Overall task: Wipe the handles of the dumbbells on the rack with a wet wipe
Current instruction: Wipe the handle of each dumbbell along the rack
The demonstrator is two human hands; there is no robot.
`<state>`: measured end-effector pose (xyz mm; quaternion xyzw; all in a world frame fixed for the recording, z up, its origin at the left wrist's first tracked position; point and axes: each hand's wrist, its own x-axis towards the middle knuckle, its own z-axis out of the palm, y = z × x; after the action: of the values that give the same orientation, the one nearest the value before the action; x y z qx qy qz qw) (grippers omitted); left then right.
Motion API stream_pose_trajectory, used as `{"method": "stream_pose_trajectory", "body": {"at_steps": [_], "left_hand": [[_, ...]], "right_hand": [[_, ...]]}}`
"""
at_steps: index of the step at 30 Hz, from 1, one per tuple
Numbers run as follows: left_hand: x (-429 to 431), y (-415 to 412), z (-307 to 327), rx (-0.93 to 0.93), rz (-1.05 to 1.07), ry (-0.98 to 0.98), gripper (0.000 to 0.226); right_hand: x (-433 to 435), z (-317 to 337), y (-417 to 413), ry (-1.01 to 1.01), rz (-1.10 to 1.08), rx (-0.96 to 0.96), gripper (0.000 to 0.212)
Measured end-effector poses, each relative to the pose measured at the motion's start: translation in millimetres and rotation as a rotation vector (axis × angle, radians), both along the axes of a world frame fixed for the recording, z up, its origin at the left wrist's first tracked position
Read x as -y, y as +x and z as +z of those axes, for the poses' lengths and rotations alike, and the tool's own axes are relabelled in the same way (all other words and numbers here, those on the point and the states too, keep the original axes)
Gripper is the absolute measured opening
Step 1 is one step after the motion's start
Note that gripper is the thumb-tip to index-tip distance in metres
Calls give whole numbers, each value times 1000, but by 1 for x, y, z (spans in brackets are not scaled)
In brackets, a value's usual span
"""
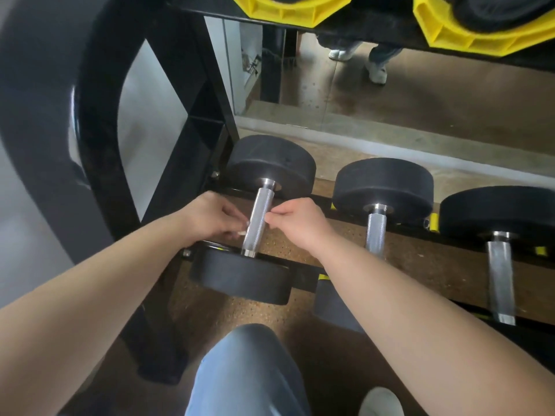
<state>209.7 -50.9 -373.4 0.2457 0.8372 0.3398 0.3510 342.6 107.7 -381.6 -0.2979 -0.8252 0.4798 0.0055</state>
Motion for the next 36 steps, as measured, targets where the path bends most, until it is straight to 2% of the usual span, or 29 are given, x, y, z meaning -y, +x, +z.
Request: {"method": "stream_pose_trajectory", "body": {"at_steps": [2,6,8,10,12,14,17,20,22,25,27,29,32,36], "left_hand": [[4,0,-5,-8,-20,-31,7],[-22,-4,-18,33,158,205,8],[-26,-6,-24,68,174,253,7],[-12,-10,-25,152,77,190,8],[7,-13,-26,153,-160,-26,11],[10,-17,-27,170,-237,-123,11],[-11,-25,-35,367,-59,97,15],[-28,-31,-40,470,93,379,18],[-23,-32,-47,566,82,432,23],[-4,-30,-61,594,-207,160,57],[-1,-32,-66,607,-305,65,67],[-9,-35,-65,685,-245,173,58],[-26,-34,-60,722,-73,408,24],[-24,-27,-65,785,-70,431,26]], "right_hand": [[0,1,-1,15,12,-5,16],[0,-1,0,22,20,-11,16],[-1,-2,0,20,21,-18,15],[-2,-3,-1,12,24,-17,14],[-2,-4,-1,-9,27,-15,15],[-3,-5,-2,-27,36,-5,16],[-5,-7,-2,-21,45,-4,16],[-7,-8,-4,-3,34,-3,15],[-8,-9,-4,-5,26,-3,14],[-10,-9,-5,-12,22,4,13],[-11,-9,-5,-16,29,9,12],[-11,-10,-5,-11,30,8,12],[-11,-10,-5,12,46,-2,13],[-10,-8,-4,-4,55,-8,11]]}}
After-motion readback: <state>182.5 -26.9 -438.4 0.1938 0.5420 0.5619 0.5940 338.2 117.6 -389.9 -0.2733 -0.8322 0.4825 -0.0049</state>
